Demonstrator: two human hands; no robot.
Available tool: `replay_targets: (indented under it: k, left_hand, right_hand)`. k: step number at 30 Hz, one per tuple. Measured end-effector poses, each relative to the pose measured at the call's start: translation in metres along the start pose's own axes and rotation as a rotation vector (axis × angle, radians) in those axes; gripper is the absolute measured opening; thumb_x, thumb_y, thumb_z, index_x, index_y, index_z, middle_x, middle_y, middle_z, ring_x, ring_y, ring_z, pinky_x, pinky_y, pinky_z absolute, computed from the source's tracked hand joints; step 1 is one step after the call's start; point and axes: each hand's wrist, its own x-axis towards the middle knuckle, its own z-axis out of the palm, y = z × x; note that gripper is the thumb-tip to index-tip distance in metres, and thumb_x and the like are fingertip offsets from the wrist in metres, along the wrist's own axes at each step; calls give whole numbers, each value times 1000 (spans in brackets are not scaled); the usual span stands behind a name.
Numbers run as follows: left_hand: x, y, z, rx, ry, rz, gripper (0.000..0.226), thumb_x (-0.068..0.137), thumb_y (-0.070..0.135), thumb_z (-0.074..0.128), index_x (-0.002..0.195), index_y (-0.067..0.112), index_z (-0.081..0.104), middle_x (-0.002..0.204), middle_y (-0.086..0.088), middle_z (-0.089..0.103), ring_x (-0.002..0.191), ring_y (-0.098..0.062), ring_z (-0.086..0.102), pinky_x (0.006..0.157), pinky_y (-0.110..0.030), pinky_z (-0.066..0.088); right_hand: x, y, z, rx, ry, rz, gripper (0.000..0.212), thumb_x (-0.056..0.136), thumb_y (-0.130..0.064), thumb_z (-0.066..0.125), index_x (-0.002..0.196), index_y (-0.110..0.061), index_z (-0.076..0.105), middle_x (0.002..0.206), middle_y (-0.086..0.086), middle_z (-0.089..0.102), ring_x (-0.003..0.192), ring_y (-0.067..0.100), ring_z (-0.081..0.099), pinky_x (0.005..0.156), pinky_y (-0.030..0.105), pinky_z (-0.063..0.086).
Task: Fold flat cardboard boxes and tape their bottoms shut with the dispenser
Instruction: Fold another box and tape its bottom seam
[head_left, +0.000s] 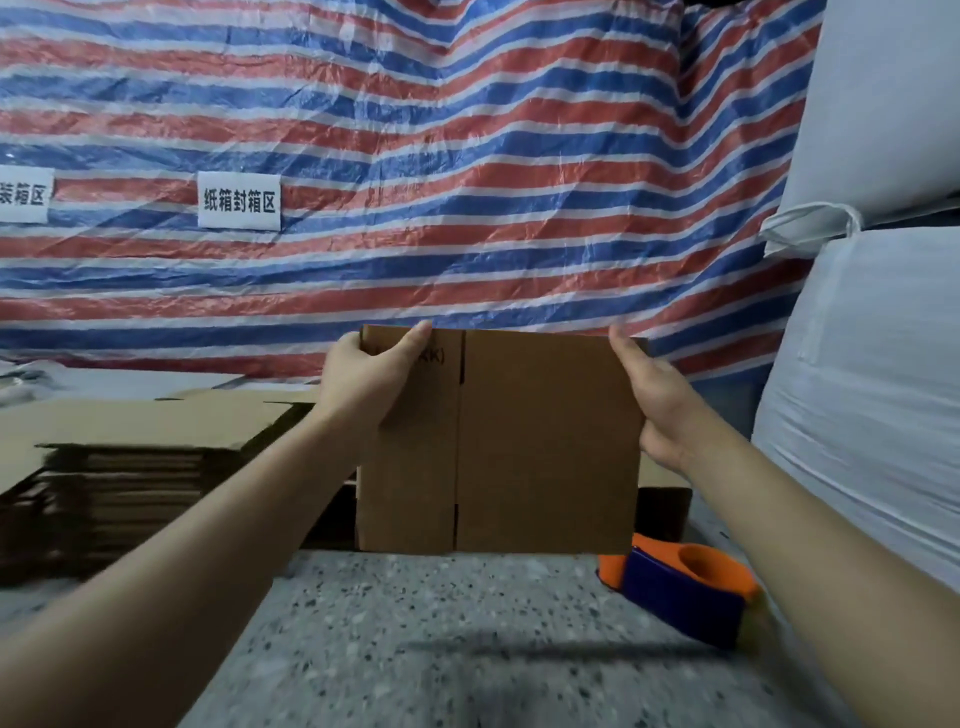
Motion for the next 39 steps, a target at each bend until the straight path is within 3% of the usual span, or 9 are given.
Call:
replay_targets:
  k: [7, 10, 13, 19, 24, 27, 31, 36, 39]
  left_hand:
    - [-24, -59, -2, -43, 0, -170, 47, 80, 51, 74, 112, 19, 60, 106, -6, 68, 98, -24, 64, 90, -48, 53]
    - [-33, -78, 2, -66, 36, -209, 38, 81, 48, 75, 103, 22, 59, 100, -6, 67, 91, -23, 65, 77, -42, 55]
    - [-32, -85, 4, -81, 45, -187, 34, 81, 48, 74, 99, 24, 58, 97, -5, 67, 89, -21, 65, 65, -35, 52]
    - [-26, -84, 4, -49, 12, -238, 36, 84, 46, 71, 104, 24, 51, 103, -7, 63, 94, -24, 62, 77, -42, 54]
    - [-24, -75, 6, -33, 26, -364, 69, 80, 51, 69, 132, 20, 35, 125, -13, 53, 108, -33, 57, 93, -54, 51]
    - [-27, -77, 10, -29, 30, -360, 92, 75, 60, 74, 144, 21, 27, 133, -11, 47, 115, -35, 54, 96, -56, 49]
    - [-26, -76, 13, -41, -4, -340, 64, 83, 47, 65, 133, 23, 32, 113, -10, 55, 97, -27, 57, 68, -39, 48]
    - [-30, -74, 12, -172, -252, -303, 45, 88, 42, 51, 128, 22, 49, 89, -8, 67, 74, -19, 68, 58, -34, 56]
    - [-36, -76, 4, -235, -352, -348, 28, 90, 46, 48, 106, 26, 61, 69, -3, 72, 59, -16, 70, 53, -31, 54]
  right_hand:
    - [-20, 62, 8, 31, 96, 29, 53, 88, -64, 59, 101, -16, 75, 99, 8, 78, 92, 25, 75, 71, 33, 62]
    - [-31, 87, 14, 7, 116, 57, 58, 85, -69, 53, 103, -18, 75, 101, 6, 78, 95, 21, 74, 92, 42, 55]
    - [-32, 93, 11, 164, 78, 81, 61, 88, -74, 41, 107, -28, 77, 114, 5, 76, 107, 20, 71, 98, 44, 50]
    - [-23, 79, -12, 233, -153, 191, 61, 104, -54, 33, 118, -10, 73, 119, 18, 70, 112, 28, 68, 99, 45, 51]
    - [-24, 72, -14, 287, -236, 192, 56, 104, -50, 36, 122, -10, 71, 111, 15, 71, 103, 23, 69, 86, 40, 54]
    - [-30, 70, -9, 275, -260, 216, 53, 102, -47, 38, 102, -12, 77, 95, 9, 72, 89, 18, 71, 76, 36, 56]
    - [-42, 65, 0, 162, -190, 203, 46, 100, -50, 39, 90, -11, 63, 88, 8, 64, 84, 17, 63, 82, 37, 51]
    - [-63, 63, 34, -18, 119, 101, 47, 95, -58, 31, 92, -17, 55, 84, 12, 57, 82, 28, 55, 88, 43, 49]
    - [-70, 69, 43, -40, 159, 112, 73, 90, -64, 29, 100, 4, 55, 97, 31, 60, 88, 34, 59, 93, 53, 53]
